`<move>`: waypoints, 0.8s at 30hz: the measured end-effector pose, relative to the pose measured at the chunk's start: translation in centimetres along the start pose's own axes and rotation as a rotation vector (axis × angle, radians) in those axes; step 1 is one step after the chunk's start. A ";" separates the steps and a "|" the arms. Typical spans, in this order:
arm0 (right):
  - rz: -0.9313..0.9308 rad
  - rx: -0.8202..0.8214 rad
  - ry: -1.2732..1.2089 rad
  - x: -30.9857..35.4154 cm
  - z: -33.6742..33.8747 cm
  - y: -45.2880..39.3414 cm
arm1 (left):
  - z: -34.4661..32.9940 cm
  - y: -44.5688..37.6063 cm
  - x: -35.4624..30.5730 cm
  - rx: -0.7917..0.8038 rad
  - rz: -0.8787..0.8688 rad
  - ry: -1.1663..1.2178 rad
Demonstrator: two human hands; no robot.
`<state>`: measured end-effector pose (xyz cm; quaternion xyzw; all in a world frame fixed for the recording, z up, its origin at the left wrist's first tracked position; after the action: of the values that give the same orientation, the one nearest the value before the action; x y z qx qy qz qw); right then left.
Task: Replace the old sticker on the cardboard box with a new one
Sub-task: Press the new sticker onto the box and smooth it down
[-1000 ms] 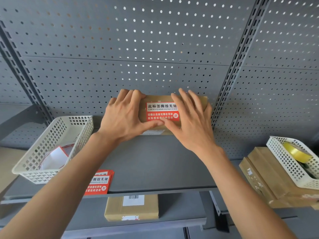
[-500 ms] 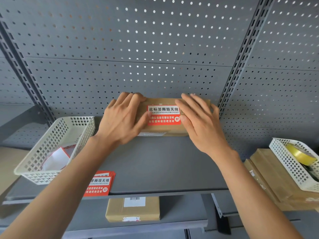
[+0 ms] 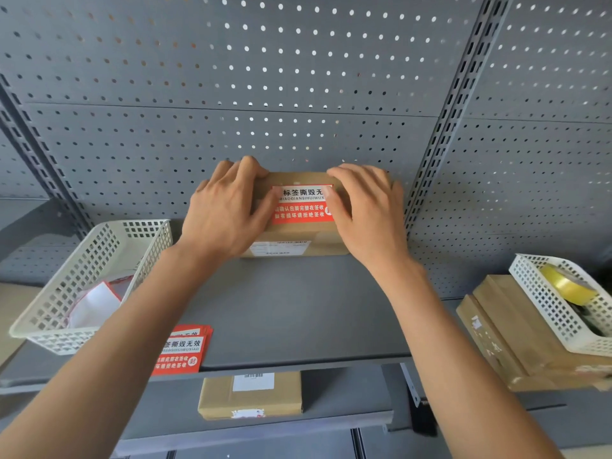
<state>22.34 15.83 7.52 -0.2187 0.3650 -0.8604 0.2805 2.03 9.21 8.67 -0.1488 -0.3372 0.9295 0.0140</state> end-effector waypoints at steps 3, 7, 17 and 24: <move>0.067 0.027 -0.007 -0.5 0.2 0.8 | 0.2 0.5 0.2 0.031 -0.031 0.004; 0.150 0.103 0.042 -0.8 0.6 1.8 | 0.3 1.3 0.5 0.073 -0.066 -0.020; 0.218 0.200 0.060 -0.9 1.0 5.1 | 0.8 3.7 0.9 0.183 -0.208 -0.085; 0.309 0.214 0.118 -1.1 1.5 8.0 | 0.5 6.9 1.3 0.162 -0.266 -0.092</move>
<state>26.59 11.14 2.34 -0.0784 0.3166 -0.8523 0.4090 1.16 3.73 4.35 -0.0585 -0.2780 0.9495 0.1336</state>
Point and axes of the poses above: each hand's wrist, its own y-axis away from the middle knuckle, its own z-axis out of the back of the hand, x = y × z, the point moved 3 cm from there along -y, towards the middle knuckle, and after that the axes turned 1 degree about z, right-handed, at the moved point
